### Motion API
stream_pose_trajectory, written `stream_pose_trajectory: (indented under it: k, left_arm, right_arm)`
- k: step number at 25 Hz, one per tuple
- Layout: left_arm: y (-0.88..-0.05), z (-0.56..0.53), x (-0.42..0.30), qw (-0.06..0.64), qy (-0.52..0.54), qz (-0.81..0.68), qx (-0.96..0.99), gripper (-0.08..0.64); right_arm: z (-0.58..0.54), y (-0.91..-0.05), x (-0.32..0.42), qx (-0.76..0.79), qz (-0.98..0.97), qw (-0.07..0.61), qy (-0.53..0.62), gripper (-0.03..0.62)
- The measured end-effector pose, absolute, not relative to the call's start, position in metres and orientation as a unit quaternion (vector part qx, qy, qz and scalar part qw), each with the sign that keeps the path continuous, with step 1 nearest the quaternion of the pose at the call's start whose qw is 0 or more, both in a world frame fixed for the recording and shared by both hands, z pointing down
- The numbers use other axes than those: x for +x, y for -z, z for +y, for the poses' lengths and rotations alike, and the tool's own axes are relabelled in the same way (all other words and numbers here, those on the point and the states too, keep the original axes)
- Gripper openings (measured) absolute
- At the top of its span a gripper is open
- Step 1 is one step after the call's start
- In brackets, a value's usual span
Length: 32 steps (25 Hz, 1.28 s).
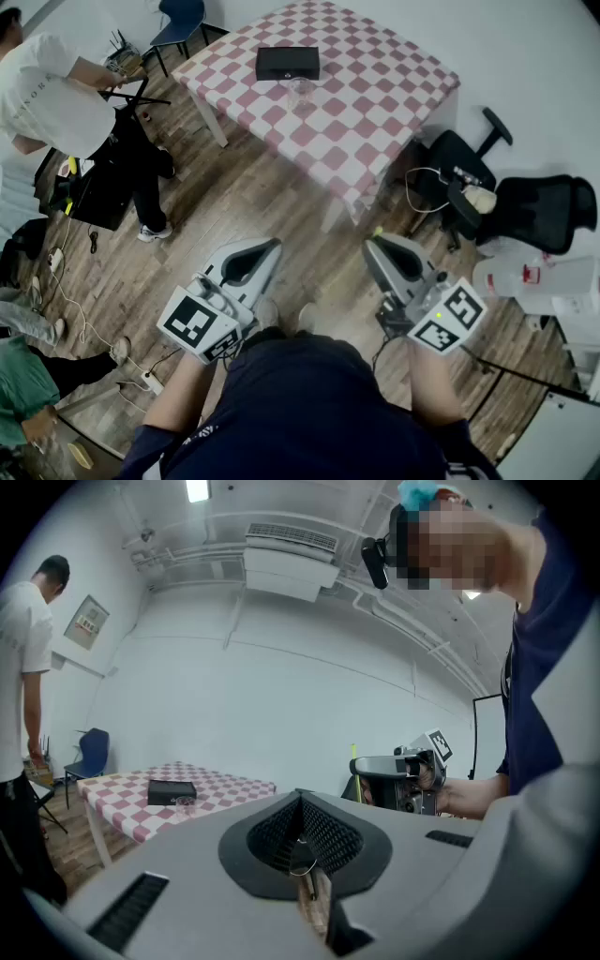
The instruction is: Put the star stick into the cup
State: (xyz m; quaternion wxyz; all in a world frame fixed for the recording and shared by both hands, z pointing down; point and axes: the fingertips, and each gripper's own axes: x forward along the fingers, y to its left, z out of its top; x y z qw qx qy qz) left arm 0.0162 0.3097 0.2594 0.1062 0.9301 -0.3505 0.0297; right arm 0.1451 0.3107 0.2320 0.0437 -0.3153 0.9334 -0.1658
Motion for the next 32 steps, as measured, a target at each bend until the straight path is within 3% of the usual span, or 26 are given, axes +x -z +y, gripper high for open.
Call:
stream_pose_trajectory:
  k: [19, 32]
  left_arm:
    - [-0.265, 0.318, 0.046, 0.106, -0.03, -0.37, 0.922, 0.031]
    - [-0.281, 0.266, 0.041, 0.114, -0.027, -0.371, 0.921, 0.031]
  right_arm:
    - [0.314, -0.239, 0.18, -0.302, 0.935, 0.06, 0.177, 0.023]
    - [0.264, -0.251, 0.171, -0.297, 0.937, 0.05, 0.179, 0.023]
